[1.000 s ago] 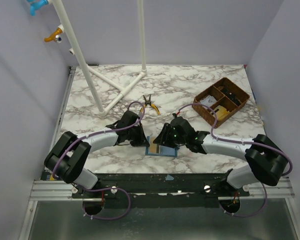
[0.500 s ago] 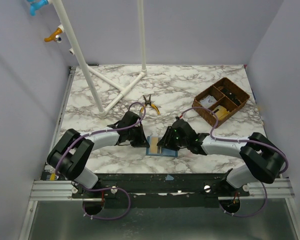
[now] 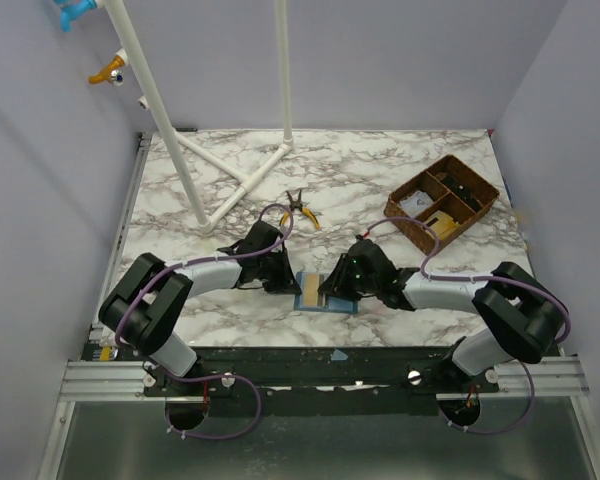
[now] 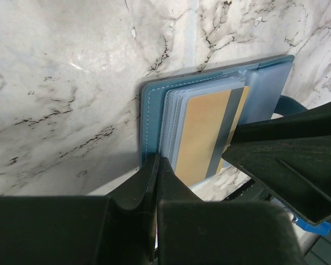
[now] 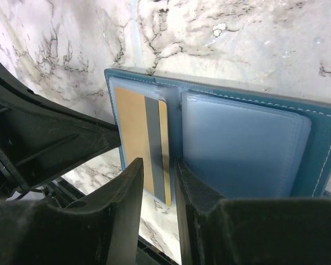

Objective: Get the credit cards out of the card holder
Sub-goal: Remove the credit card from the card holder.

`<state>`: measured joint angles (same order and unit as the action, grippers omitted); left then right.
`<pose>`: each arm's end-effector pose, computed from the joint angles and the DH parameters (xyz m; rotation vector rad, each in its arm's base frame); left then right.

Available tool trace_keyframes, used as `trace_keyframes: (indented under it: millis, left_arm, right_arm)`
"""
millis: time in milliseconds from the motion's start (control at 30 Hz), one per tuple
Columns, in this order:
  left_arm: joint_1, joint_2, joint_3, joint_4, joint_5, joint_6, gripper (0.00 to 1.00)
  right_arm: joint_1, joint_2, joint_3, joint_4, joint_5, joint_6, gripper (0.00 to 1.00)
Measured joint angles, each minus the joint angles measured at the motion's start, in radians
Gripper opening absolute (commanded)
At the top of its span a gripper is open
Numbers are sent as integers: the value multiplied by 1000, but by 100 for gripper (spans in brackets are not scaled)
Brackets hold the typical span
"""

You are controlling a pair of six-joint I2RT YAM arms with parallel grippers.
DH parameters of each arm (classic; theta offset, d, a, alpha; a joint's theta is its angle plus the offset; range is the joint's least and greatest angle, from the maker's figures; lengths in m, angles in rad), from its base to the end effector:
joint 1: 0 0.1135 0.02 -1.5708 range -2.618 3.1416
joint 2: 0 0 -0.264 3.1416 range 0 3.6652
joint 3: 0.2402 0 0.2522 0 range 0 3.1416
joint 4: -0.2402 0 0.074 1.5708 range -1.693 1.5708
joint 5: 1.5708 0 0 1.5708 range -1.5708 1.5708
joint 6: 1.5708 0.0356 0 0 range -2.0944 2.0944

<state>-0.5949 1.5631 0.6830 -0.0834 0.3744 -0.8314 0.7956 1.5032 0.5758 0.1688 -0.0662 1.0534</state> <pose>0.2258 -0.1685 0.1389 -0.1630 2.7620 -0.9618 0.1919 0.1992 0.1416 0.2916 2.5317 0.9255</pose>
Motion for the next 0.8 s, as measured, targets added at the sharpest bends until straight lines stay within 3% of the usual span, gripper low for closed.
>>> trace_keyframes:
  millis: [533,800]
  left_arm:
    - [0,16,16,-6,3,0,0]
    - [0,16,17,-8,3,0,0]
  right_arm:
    - [-64,0,-116,195,-114,55,13]
    - [-69,2,-123,231,-138,64,13]
